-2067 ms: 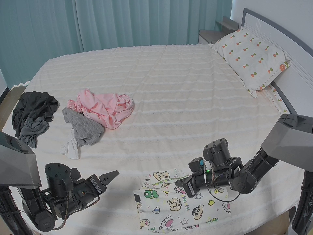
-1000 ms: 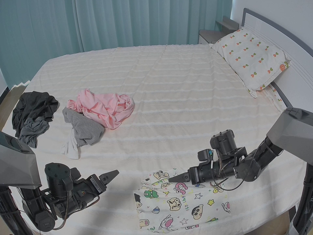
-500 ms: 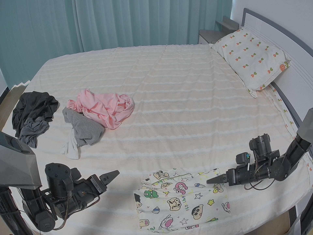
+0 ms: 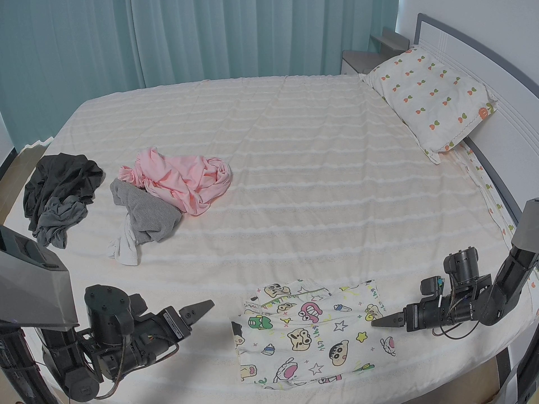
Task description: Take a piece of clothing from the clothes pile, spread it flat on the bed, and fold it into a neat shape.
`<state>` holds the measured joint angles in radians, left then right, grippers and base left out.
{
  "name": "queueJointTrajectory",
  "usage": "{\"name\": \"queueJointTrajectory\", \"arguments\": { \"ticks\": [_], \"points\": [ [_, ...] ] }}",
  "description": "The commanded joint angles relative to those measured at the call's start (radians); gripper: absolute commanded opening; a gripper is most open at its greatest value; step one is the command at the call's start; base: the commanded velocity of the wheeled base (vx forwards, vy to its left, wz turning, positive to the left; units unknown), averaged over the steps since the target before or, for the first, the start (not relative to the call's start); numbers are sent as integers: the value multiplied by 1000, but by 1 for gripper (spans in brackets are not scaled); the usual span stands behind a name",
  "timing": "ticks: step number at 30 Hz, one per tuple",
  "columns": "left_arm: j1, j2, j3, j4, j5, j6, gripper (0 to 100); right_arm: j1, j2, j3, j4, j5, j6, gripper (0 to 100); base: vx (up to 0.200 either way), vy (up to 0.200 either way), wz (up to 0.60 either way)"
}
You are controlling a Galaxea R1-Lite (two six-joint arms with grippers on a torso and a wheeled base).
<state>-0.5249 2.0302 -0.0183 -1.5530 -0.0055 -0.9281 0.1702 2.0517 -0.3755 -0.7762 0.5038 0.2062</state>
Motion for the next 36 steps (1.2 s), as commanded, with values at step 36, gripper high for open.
{"name": "queueJointTrajectory", "arguments": {
  "ticks": [36],
  "points": [
    [-150, 360, -423, 137, -4, 91, 100, 141, 240, 44, -419, -1, 220, 100, 0, 0, 0]
  ]
}}
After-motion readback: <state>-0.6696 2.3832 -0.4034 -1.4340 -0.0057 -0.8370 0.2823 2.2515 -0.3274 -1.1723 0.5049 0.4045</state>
